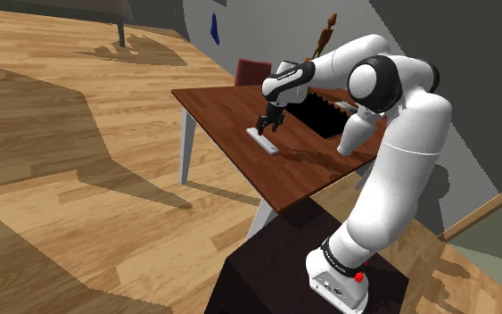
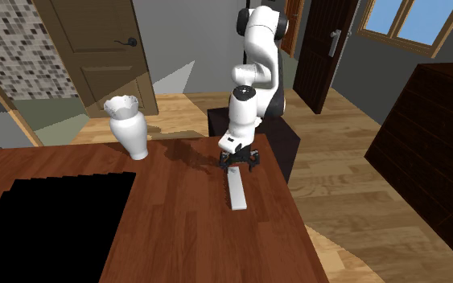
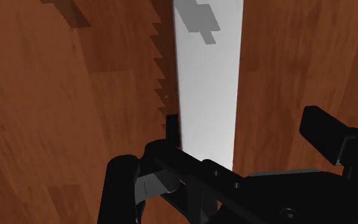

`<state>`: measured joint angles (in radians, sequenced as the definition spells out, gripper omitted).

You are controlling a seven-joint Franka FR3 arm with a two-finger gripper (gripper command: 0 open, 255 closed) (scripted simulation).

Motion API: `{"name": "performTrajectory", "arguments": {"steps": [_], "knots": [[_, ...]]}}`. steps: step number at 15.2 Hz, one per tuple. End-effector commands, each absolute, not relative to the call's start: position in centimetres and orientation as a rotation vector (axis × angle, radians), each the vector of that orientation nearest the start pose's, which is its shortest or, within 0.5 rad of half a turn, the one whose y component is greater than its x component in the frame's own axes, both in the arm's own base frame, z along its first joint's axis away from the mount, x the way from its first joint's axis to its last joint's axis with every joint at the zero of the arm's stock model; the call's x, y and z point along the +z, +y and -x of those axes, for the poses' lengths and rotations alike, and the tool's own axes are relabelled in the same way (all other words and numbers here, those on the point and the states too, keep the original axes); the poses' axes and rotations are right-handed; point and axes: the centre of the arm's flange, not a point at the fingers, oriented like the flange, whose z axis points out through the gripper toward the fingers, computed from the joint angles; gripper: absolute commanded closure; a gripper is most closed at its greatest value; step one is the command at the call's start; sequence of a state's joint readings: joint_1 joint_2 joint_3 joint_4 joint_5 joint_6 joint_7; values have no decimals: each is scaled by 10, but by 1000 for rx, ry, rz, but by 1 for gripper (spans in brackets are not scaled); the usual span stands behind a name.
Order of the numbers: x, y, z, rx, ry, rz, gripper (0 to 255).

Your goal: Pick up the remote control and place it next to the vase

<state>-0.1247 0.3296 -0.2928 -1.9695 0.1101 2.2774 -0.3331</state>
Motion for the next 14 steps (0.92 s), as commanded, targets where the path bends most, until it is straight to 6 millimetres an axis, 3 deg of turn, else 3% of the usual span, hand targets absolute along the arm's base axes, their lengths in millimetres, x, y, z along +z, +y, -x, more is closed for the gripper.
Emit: {"name": "performTrajectory", "arguments": {"steps": [1,9,14], "knots": [[295,-249,-576,24,217,3142,0],[252,-253,-580,27,216,3143,0],[249,-253,-580,27,216,3143,0]]}}
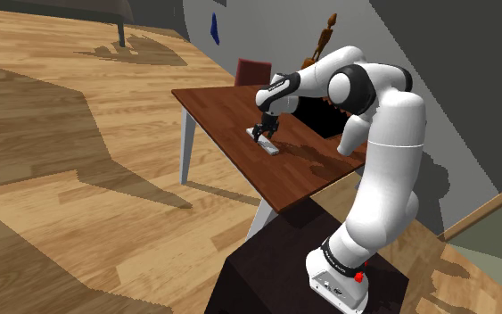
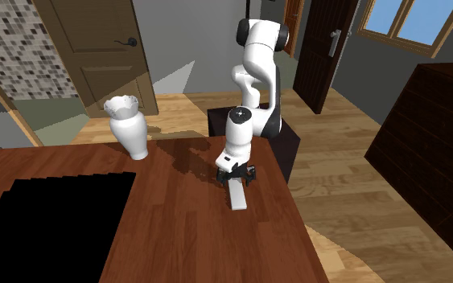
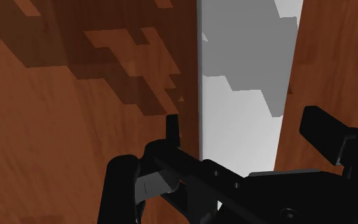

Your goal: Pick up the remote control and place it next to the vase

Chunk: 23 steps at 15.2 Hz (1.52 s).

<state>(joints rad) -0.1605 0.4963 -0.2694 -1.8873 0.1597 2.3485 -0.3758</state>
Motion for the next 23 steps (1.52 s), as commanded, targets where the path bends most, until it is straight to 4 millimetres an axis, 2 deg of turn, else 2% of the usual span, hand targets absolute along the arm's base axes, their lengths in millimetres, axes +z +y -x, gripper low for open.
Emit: {"name": "performTrajectory", "arguments": {"steps": [1,3,4,13,23], "knots": [[249,-253,-580,27,216,3143,0],[249,-253,-580,27,216,3143,0],[249,-253,-580,27,216,3143,255],[249,-253,-580,27,216,3143,255],[302,-253,-580,27,216,3143,255]]}}
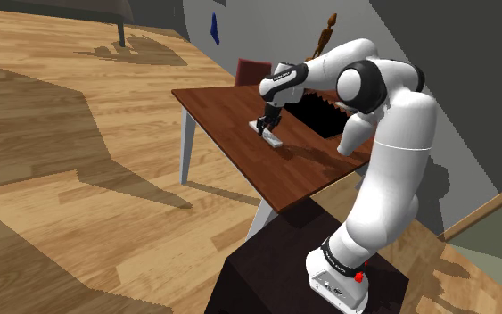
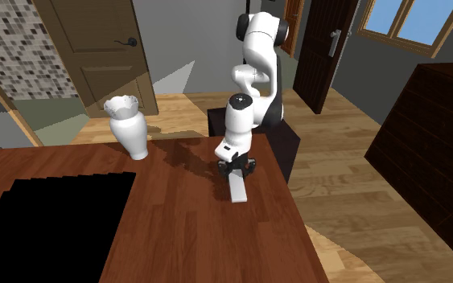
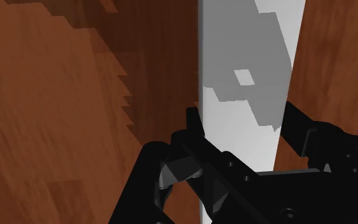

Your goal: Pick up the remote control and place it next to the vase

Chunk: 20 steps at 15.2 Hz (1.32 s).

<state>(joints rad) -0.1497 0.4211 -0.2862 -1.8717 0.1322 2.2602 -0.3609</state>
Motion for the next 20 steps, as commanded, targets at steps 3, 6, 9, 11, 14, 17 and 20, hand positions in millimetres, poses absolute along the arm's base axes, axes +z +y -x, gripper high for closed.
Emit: {"name": "performTrajectory", "arguments": {"steps": [3,6,9,11,14,17,20], "knots": [[318,-253,-580,27,216,3143,255],[334,-253,-580,27,216,3143,255],[350,-253,-580,27,216,3143,255],[360,-253,-580,27,216,3143,255],[376,-253,-580,27,216,3143,255],[392,-253,-580,27,216,3143,255],[408,-253,-580,27,216,3143,255]]}}
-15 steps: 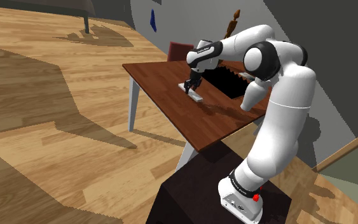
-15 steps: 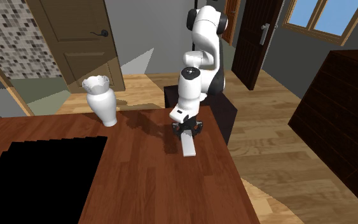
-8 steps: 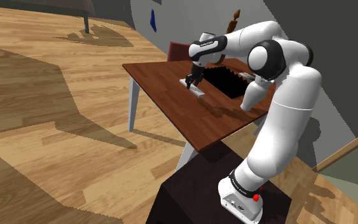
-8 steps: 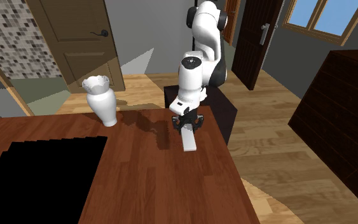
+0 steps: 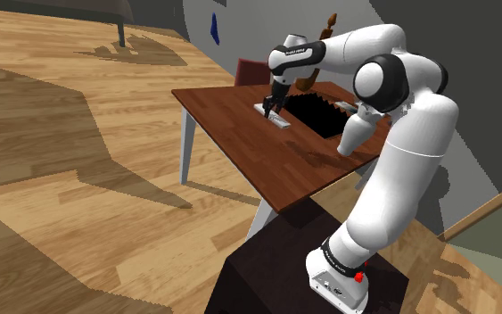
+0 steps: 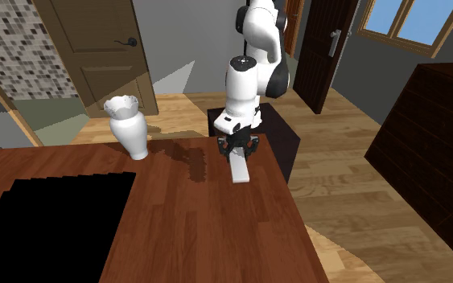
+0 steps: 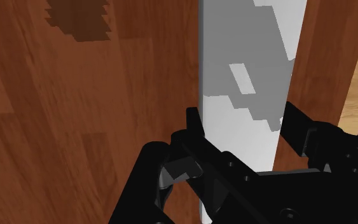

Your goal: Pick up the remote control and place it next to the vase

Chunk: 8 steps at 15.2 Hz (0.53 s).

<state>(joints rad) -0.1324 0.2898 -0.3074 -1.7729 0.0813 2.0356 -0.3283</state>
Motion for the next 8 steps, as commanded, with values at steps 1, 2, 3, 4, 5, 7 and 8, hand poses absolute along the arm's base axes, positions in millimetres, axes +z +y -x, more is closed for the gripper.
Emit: {"name": "performTrajectory", "arguments": {"steps": [1,2,3,4,5,7,8], "knots": [[413,-253,-580,27,216,3143,255],[418,-253,-580,27,216,3143,255],[424,-253,-580,27,216,3143,255],[429,-253,-580,27,216,3143,255],[434,-253,-580,27,216,3143,255],[445,-253,-580,27,216,3143,255],[450,-253,-580,27,216,3143,255]]}}
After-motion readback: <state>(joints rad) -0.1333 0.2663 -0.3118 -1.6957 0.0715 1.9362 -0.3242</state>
